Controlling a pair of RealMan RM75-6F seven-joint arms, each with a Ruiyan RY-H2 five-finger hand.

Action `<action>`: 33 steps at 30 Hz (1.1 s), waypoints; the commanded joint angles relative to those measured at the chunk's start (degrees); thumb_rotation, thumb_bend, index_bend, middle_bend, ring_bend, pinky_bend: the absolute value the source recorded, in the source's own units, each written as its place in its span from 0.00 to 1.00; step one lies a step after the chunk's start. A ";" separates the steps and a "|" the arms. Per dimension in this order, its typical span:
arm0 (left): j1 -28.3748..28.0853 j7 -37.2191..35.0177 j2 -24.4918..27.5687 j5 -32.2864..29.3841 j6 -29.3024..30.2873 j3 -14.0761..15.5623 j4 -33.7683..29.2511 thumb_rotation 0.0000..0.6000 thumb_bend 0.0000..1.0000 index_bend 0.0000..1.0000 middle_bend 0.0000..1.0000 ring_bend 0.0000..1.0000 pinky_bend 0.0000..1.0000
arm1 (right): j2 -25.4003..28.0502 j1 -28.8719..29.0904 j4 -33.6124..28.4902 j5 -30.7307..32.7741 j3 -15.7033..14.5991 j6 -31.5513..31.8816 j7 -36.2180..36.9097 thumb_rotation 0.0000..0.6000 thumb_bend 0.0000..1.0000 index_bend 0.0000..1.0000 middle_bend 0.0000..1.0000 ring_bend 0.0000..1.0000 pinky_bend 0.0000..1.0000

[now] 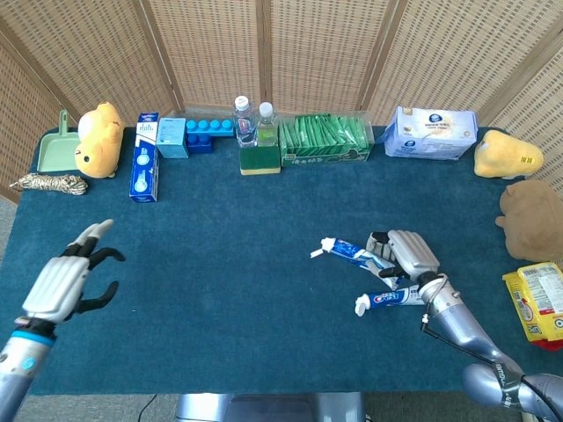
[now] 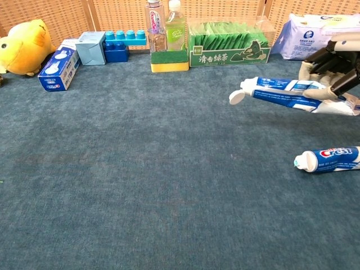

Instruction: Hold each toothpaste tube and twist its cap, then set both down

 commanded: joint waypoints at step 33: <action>8.26 2.27 -4.70 -0.35 3.32 -4.16 5.31 1.00 0.37 0.30 0.03 0.00 0.13 | 0.21 -4.91 7.15 -6.69 -0.72 4.46 2.97 0.50 0.38 0.14 0.19 0.06 0.16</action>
